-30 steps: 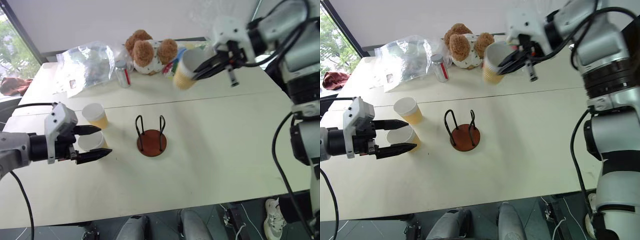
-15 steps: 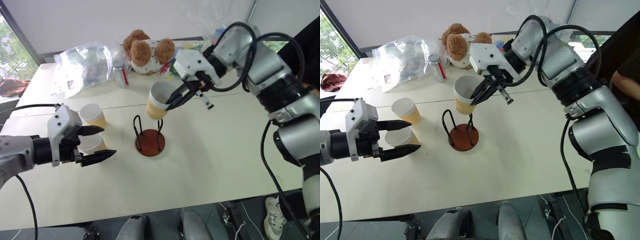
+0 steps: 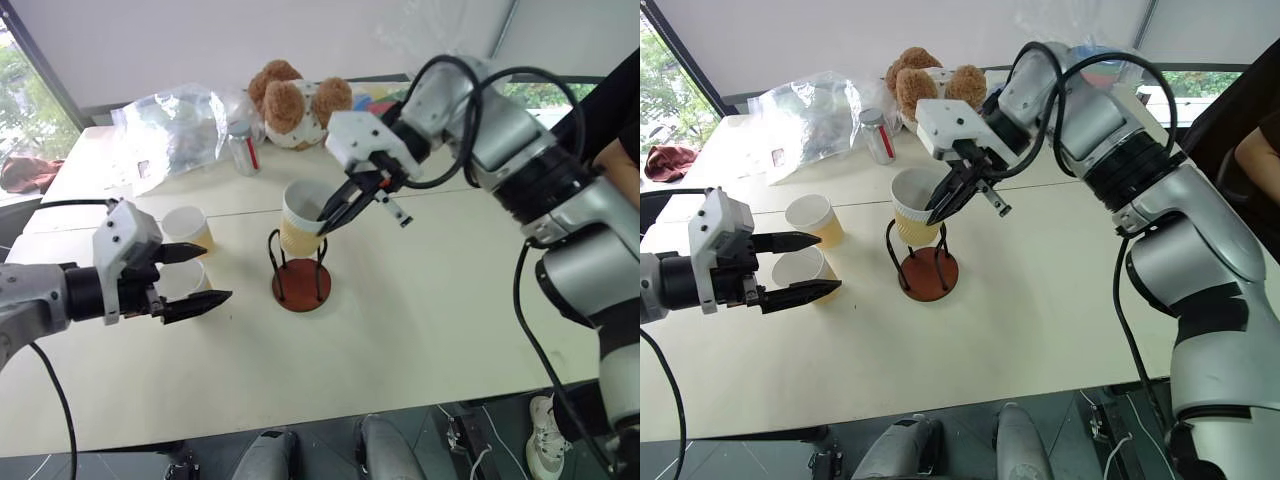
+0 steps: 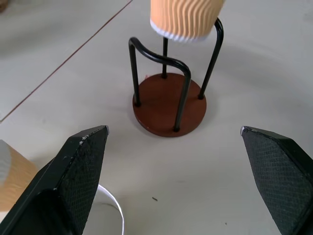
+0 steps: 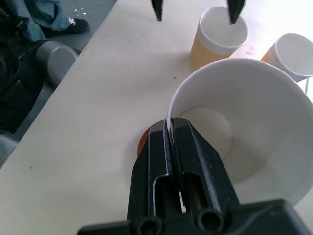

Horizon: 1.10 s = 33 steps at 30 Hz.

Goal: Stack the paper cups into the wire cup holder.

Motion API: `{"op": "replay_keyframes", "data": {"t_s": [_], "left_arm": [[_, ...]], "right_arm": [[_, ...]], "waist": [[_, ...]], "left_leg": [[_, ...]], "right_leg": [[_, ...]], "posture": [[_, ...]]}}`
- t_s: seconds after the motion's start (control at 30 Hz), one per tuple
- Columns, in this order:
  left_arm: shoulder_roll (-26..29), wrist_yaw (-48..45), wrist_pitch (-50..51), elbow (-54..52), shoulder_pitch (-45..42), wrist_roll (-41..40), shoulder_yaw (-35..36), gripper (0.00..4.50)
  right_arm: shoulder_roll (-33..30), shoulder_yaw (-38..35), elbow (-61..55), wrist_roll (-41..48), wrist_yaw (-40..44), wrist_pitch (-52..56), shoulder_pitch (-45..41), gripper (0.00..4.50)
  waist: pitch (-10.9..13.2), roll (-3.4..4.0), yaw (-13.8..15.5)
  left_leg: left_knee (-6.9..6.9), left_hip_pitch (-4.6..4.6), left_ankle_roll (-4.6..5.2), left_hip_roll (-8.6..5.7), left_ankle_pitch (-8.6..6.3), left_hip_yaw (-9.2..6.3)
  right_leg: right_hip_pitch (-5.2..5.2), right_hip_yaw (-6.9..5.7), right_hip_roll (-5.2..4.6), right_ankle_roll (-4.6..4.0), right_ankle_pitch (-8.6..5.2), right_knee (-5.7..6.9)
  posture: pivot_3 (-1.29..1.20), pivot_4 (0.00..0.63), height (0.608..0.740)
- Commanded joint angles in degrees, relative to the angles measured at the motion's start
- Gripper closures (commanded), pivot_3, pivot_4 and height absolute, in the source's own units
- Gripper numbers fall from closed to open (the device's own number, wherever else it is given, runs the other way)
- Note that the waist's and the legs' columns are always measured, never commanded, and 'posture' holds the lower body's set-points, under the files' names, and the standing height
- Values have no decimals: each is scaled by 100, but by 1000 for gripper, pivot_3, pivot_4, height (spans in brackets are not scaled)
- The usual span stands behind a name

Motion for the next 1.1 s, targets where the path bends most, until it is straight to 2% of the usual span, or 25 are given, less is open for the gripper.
{"op": "replay_keyframes", "data": {"t_s": [0.03,0.07,0.17,0.3,0.43,0.67,0.77,0.87,0.97,1.1], "left_arm": [[-12,0,-85,-4,-129,36,-25,0],[-19,7,-79,-5,-145,32,-35,0],[-26,21,-59,-27,-158,23,-30,0],[16,37,-50,-33,-203,29,25,0],[125,-12,-202,63,-231,272,139,0],[581,-623,-405,426,80,706,811,0],[894,-1198,-284,715,412,884,1256,0],[1100,-1726,-538,900,915,1400,1630,0],[1204,-2054,-1210,1003,1099,1900,1481,0],[1297,-2285,-1861,1210,925,2229,881,0]], "right_arm": [[187,-37,308,-108,9,-199,-275,4469],[241,-40,385,-145,9,-223,-276,4469],[312,-38,484,-173,9,-245,-267,3623],[279,-287,464,32,9,-2,-216,1637],[99,-951,287,90,9,352,74,1637],[-180,-2458,-795,322,-52,1886,1038,1637],[-512,-3579,-1975,1120,-1046,3091,2240,1637],[-643,-4071,-3036,1281,-1687,3671,3189,1637],[-462,-4308,-3537,1411,-2310,4191,3702,1637],[-286,-4355,-3911,1376,-2621,4461,4007,1637]], "waist": [[0,0,1],[0,0,2],[0,0,5],[0,0,11],[0,-1,17],[0,0,37],[-4,-8,38],[-4,-3,86],[-2,0,76],[-2,-1,123]], "left_leg": [[0,0,-1,0,0,0],[-1,0,-2,0,1,-1],[-2,0,-3,1,2,-1],[-1,0,-3,0,1,-1],[-1,0,-3,0,1,-2],[-2,-1,-2,-1,1,-2],[-3,-1,-2,4,0,-5],[-11,-2,-1,1,-5,-3],[-6,1,11,6,-11,17],[-2,6,24,7,-18,18]], "right_leg": [[-1,0,0,0,0,3],[-2,0,1,0,0,3],[-3,0,1,0,0,4],[-2,-1,0,0,0,3],[-2,-1,1,0,0,3],[2,-2,-1,0,0,-2],[1,-1,0,-1,0,2],[0,-1,-5,-2,-1,-8],[-2,2,-8,-3,-1,-8],[4,1,-8,-21,11,-7]], "posture": [[0,150,740],[0,150,740],[0,150,740],[0,150,740],[0,150,740],[0,150,740],[0,150,740],[0,150,740],[0,150,740],[0,150,740]]}}
